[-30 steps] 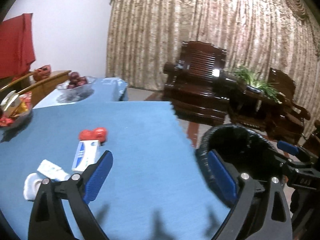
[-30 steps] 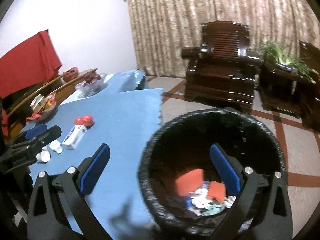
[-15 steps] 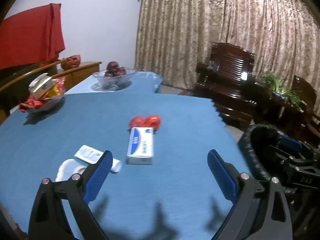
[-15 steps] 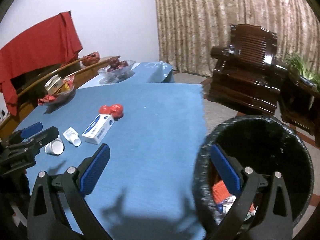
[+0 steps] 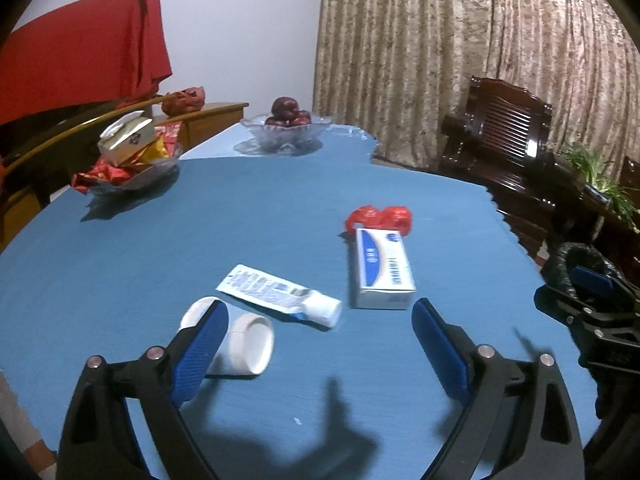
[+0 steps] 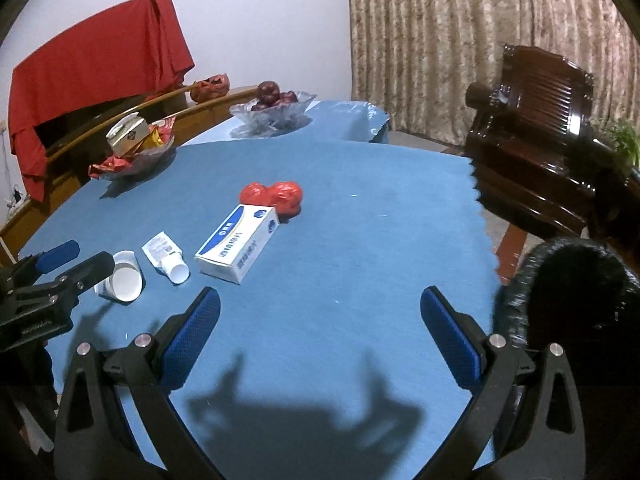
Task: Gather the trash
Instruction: 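Move both grippers back over the table toward the alcohol-pad box, then grasp the white-blue alcohol-pad box with the right gripper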
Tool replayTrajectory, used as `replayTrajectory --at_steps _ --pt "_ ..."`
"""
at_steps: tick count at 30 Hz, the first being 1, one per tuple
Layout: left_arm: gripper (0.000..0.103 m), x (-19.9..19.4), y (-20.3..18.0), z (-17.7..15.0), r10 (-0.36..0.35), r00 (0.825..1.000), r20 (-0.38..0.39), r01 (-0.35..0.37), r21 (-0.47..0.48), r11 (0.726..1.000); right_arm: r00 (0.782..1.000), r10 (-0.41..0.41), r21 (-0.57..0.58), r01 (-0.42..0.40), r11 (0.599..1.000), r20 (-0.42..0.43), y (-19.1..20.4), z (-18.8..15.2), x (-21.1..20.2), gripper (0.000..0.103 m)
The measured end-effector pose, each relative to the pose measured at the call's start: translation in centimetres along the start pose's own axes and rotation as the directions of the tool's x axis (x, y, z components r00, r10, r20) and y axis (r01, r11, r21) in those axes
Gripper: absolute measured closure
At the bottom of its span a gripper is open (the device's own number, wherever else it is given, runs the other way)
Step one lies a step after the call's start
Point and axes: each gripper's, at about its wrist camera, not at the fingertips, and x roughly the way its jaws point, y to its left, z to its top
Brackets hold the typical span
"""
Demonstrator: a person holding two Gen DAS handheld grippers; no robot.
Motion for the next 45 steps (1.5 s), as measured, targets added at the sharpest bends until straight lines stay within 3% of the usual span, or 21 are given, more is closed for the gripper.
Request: replayTrajectory --at_steps 18,30,38,45 --pt "0.014 4.3 5.7 -1.7 0.045 0.995 -0.089 -0.05 -0.062 0.997 0.991 0.023 -0.05 -0.029 0.998 -0.133 6.6 1.4 11.0 0.006" --pt "0.015 5.3 6.3 -1.7 0.034 0.994 -0.1 -0.042 -0.081 0.996 0.986 0.007 -0.074 -0.02 0.997 -0.169 8.5 2.4 13.9 0.006" --pt "0.015 5.2 5.3 -0.8 0.014 0.997 -0.075 -0.019 -0.069 0.997 0.983 -0.017 -0.037 0.011 0.999 -0.184 6.4 1.8 13.1 0.006" --pt "0.015 4.8 5.2 0.0 0.014 0.998 -0.058 -0.018 -0.067 0.998 0.985 0.012 -0.039 -0.019 0.999 -0.17 7.1 2.3 13.8 0.006"
